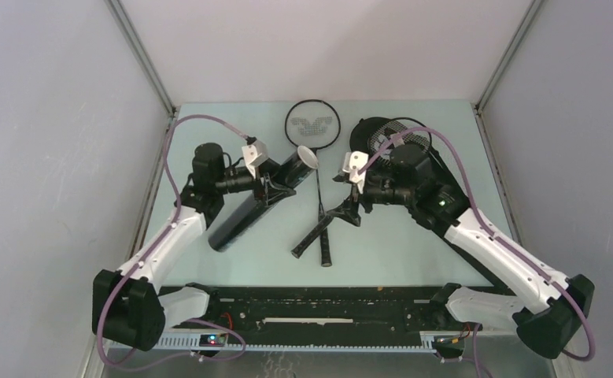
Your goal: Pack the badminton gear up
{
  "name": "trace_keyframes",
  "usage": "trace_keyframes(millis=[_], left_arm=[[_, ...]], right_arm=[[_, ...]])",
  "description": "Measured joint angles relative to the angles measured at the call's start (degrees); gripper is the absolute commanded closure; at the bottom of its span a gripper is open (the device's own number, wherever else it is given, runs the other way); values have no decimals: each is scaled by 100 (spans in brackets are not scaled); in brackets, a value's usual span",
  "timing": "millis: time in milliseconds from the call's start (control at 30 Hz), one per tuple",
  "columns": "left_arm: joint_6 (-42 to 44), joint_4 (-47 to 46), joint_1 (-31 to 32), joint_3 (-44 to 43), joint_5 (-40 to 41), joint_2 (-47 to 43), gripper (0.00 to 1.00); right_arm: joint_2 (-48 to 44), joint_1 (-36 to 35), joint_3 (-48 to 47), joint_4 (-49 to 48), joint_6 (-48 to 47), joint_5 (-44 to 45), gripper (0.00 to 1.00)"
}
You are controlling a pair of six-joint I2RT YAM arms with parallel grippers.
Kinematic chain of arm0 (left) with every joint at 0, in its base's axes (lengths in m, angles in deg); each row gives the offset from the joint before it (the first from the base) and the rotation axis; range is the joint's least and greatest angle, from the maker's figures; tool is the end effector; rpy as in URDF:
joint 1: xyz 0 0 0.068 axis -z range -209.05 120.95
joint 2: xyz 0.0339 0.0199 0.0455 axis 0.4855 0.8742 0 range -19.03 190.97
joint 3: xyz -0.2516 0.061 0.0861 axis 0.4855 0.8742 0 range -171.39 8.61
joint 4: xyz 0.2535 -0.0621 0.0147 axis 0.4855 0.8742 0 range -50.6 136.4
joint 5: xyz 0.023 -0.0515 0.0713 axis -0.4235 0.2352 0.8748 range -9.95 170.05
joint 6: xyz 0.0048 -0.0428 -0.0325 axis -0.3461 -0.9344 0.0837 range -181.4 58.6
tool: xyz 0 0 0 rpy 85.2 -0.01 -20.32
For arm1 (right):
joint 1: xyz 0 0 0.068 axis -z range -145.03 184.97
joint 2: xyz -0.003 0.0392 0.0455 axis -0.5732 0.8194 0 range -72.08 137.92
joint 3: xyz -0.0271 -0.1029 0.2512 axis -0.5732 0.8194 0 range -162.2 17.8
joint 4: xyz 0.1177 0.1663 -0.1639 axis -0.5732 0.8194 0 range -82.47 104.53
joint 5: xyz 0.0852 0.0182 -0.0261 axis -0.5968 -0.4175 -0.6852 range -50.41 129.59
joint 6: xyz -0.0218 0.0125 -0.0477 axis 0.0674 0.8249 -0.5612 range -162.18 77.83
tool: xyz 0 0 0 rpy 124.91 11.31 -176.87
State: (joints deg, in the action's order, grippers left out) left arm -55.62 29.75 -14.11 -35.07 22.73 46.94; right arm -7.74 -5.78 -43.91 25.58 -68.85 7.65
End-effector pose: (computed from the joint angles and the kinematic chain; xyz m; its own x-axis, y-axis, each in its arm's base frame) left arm 0.2365 -0.0942 0.2968 -0.1165 0.0874 -0.9893 0.9493 0.3027 -0.0850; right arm 0.1777 0.1780 0.3635 0.1780 -0.3495 -0.9199 -0.9502 0.1821 -0.2530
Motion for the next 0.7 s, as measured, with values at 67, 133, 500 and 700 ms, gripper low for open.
trace_keyframes(millis=[67, 133, 500, 700], left_arm=[[743, 776, -13, -398, 70, 0, 99], [1458, 1486, -13, -761, 243, 2, 98], [2463, 2677, -28, -1169, 2750, 1023, 98], [2400, 2935, -188, -2164, 3991, 2511, 95]], right_arm=[[-133, 201, 11, 227, 4, -197, 10], [-236, 479, 11, 396, 22, -367, 11], [-273, 1611, 15, 667, 369, -636, 11], [-188, 1663, 17, 706, 393, -651, 11]])
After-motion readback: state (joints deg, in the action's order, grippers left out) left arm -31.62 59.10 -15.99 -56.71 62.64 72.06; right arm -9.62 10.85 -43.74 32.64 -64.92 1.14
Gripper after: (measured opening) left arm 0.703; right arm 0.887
